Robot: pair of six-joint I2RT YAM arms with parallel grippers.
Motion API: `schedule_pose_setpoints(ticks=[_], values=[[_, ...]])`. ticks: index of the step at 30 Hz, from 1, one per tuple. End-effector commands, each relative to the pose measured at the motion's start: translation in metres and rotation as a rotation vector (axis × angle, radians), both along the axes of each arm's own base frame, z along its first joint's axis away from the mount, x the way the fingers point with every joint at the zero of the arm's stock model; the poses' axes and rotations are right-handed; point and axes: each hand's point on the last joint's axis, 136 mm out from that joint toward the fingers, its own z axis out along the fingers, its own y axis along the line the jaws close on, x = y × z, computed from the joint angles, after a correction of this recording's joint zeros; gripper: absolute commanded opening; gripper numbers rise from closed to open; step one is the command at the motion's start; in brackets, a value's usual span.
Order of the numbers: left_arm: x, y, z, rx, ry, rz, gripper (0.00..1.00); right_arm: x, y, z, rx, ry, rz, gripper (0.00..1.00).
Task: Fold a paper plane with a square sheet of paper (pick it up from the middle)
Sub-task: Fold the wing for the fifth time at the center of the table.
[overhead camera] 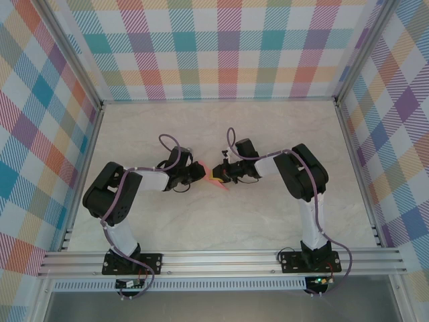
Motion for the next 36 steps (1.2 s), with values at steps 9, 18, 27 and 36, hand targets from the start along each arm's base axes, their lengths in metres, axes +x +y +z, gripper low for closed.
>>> schedule_pose_setpoints(ticks=[9,18,27,36], values=[[0.006,0.002,0.012,0.067,-0.047,-0.031,0.16,-0.02,-0.039,-0.08,-0.25,0.169,-0.089,0.0],[0.005,0.016,0.038,0.077,-0.116,-0.035,0.19,-0.021,-0.04,-0.081,-0.256,0.174,-0.089,0.0],[-0.002,0.02,0.014,0.084,-0.067,-0.046,0.16,-0.021,-0.04,-0.082,-0.255,0.177,-0.085,0.0],[0.005,0.029,0.002,0.143,-0.054,-0.005,0.14,-0.022,-0.04,-0.084,-0.258,0.181,-0.084,0.0]])
